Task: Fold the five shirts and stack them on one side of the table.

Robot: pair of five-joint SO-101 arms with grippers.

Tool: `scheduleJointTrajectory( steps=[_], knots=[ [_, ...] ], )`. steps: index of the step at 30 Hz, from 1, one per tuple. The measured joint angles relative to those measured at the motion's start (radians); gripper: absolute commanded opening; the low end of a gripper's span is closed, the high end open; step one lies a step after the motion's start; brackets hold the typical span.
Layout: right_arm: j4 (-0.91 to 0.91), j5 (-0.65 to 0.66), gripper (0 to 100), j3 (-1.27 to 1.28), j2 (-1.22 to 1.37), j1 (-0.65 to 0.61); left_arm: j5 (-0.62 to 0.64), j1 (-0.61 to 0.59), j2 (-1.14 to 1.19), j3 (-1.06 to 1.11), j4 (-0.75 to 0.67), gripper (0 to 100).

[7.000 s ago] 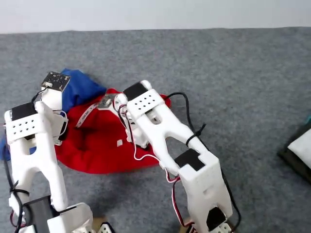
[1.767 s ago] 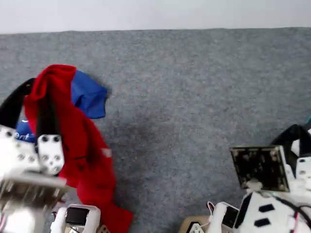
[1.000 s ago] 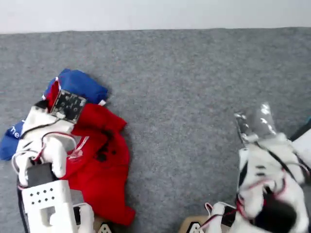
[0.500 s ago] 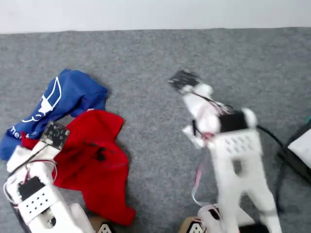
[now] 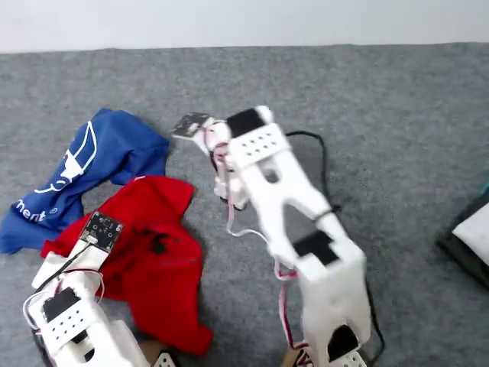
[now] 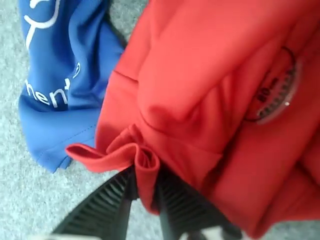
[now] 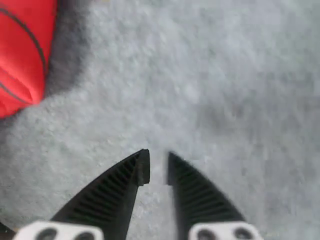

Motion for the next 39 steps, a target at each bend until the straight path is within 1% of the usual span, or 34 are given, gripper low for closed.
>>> scheduleJointTrajectory(
  steps=[2,3,10,19,25,39],
  knots=[
    [0.002,0.002,29.5,-0.133,0.1,-0.017,0.018,0.0,0.0,0.0,-0.002,0],
    [0.002,0.002,30.0,-0.192,0.141,-0.025,0.026,0.0,0.0,0.002,-0.012,0],
    [0.002,0.086,30.0,-0.508,0.361,-0.103,0.06,0.0,0.0,0.002,-0.063,0],
    [0.003,0.095,30.0,-0.779,0.569,-0.144,0.06,0.0,0.0,0.002,-0.064,0],
    [0.002,0.095,30.0,-0.881,0.646,-0.175,0.06,0.0,0.0,0.002,-0.064,0],
    [-0.133,0.097,29.6,-0.893,0.747,-0.178,0.06,0.0,0.0,0.023,-0.064,0]
  ],
)
